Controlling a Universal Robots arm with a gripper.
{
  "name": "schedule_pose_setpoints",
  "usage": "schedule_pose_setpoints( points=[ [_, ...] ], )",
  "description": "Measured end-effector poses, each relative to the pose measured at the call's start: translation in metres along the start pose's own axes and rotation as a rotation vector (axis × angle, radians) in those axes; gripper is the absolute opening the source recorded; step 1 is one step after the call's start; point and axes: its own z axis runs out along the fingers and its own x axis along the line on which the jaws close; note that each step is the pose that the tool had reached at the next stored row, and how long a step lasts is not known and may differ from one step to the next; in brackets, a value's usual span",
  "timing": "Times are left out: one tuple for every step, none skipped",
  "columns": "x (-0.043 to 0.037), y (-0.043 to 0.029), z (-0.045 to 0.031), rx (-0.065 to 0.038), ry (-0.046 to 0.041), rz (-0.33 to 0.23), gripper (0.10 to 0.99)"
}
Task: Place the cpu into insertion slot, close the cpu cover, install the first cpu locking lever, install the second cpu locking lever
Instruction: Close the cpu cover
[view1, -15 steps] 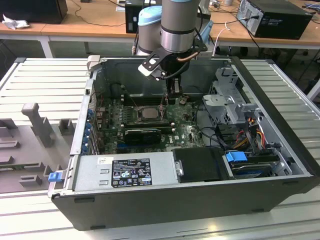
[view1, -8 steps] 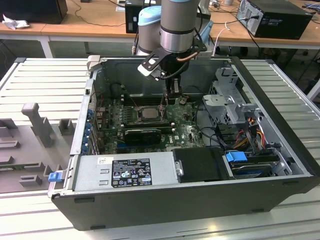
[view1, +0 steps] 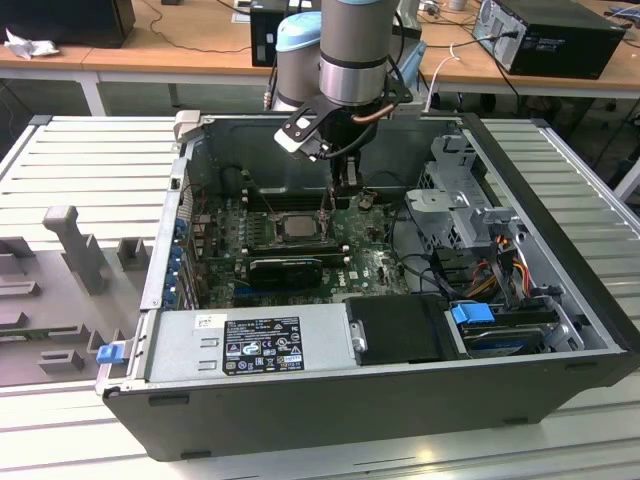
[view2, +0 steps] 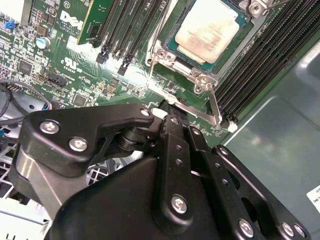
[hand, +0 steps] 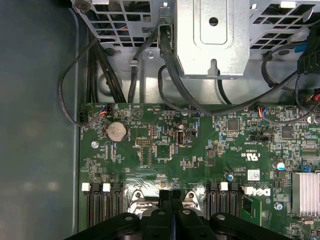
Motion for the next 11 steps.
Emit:
schedule_pose_setpoints(
  points=[
    [0.0,-0.0009,0.0,0.0,0.0,0.0,0.106],
    [0.0,-0.0014,-0.0001,0.0,-0.0001,0.0,0.106],
    [0.0,-0.0015,-0.0001,0.0,0.0,0.0,0.106],
    [0.0,-0.0016,-0.0001,0.0,0.0,0.0,0.106],
    [0.0,-0.0018,-0.0001,0.0,0.0,0.0,0.106],
    [0.0,-0.0019,-0.0001,0.0,-0.0001,0.0,0.106],
    [0.0,-0.002,-0.0001,0.0,0.0,0.0,0.106],
    [0.0,-0.002,-0.0001,0.0,0.0,0.0,0.106],
    [0.0,-0.0021,-0.0001,0.0,0.0,0.0,0.106],
    [0.0,-0.0022,-0.0001,0.0,0.0,0.0,0.106],
    [0.0,-0.0023,-0.0001,0.0,0.0,0.0,0.106]
  ],
)
